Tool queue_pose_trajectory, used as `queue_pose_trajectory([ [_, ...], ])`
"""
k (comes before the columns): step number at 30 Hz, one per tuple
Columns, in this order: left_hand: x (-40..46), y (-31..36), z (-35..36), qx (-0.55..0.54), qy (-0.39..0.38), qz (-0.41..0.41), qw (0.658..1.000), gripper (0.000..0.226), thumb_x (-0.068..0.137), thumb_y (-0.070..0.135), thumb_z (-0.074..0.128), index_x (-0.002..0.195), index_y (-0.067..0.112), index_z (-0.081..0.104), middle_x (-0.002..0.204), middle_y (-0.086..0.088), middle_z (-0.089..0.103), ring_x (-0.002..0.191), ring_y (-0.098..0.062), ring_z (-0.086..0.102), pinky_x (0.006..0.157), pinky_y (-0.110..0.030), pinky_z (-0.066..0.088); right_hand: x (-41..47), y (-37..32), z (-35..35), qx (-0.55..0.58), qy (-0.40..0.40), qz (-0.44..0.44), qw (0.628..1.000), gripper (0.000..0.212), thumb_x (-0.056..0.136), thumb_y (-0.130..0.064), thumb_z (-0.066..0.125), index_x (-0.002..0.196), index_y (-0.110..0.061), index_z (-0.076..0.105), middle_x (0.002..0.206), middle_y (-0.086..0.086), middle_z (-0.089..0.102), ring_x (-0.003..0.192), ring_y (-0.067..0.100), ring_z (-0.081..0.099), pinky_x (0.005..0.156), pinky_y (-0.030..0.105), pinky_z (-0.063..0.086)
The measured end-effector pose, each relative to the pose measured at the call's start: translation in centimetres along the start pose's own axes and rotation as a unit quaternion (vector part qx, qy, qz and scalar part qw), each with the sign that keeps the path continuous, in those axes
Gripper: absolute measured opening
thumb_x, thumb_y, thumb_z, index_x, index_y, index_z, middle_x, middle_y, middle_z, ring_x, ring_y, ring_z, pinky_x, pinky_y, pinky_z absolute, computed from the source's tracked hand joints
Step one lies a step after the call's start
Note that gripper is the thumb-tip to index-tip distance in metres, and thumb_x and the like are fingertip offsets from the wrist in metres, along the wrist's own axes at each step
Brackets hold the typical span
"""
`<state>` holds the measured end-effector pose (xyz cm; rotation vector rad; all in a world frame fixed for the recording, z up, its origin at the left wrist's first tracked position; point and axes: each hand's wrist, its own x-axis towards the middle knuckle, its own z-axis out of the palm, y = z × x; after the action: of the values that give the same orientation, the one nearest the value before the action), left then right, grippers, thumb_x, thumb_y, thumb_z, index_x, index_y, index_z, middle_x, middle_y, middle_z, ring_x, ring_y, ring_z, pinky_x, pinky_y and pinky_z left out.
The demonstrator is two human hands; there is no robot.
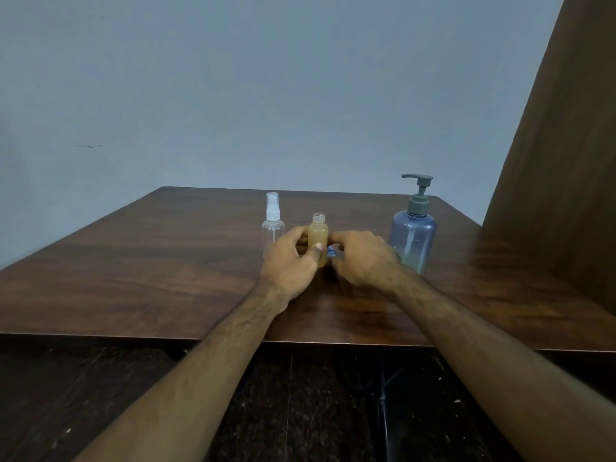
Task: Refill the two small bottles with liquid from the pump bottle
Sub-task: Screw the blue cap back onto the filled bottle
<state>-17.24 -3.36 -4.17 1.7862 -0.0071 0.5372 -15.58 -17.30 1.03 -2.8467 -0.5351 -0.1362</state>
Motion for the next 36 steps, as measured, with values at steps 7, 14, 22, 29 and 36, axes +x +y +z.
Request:
queue_pose_trajectory([
  [7,0.0,0.1,-0.2,0.012,-0.008,-0.01,1.0,0.021,0.096,0.021,0.065,0.117,0.024,0.07,0.104,0.012,0.074,0.1,-0.005,0.068,0.088,-0.023,0.055,0.4,-0.2,0.3,-0.004,0.015,-0.008,1.0,0.028,0.107,-0.025,0.06,0.134,-0.023,0.067,0.125,0.01,0.075,0.11,0.031,0.069,0.09,0.043,0.059],
  [14,-0.1,0.2,-0.3,0.023,0.007,-0.007,1.0,0.02,0.096,0.024,0.064,0.116,0.024,0.069,0.099,0.016,0.072,0.095,-0.003,0.067,0.088,-0.023,0.054,-1.2,0.9,-2.7,0.007,0.128,-0.002,0.992,0.019,0.104,-0.037,0.065,0.117,-0.025,0.072,0.113,0.004,0.077,0.101,0.026,0.07,0.082,0.037,0.056],
  [22,-0.5,0.5,-0.2,0.053,-0.026,-0.006,0.998,0.014,0.094,0.024,0.066,0.106,0.019,0.07,0.093,0.008,0.074,0.089,-0.011,0.071,0.088,-0.036,0.059,-3.1,-0.5,-10.1,0.135,0.2,-0.073,0.968,0.015,0.095,-0.024,0.07,0.097,-0.036,0.079,0.1,-0.011,0.075,0.087,0.008,0.07,0.071,0.019,0.048],
  [29,-0.5,0.6,-0.4,0.074,-0.052,-0.004,0.996,0.023,0.094,0.022,0.068,0.116,0.018,0.068,0.105,0.009,0.072,0.098,-0.008,0.067,0.091,-0.032,0.058,-2.8,-1.3,-11.6,0.101,0.175,-0.092,0.975,0.025,0.095,-0.017,0.064,0.102,-0.035,0.079,0.108,-0.008,0.072,0.084,0.01,0.067,0.068,0.013,0.042],
  [36,-0.4,0.6,-0.4,0.076,-0.06,-0.001,0.995,0.023,0.093,0.022,0.069,0.116,0.018,0.068,0.106,0.007,0.072,0.1,-0.01,0.068,0.09,-0.032,0.058,-2.2,-1.8,-11.7,0.096,0.17,-0.103,0.975,0.03,0.095,-0.015,0.061,0.109,-0.034,0.079,0.11,-0.007,0.074,0.085,0.013,0.068,0.069,0.014,0.044],
])
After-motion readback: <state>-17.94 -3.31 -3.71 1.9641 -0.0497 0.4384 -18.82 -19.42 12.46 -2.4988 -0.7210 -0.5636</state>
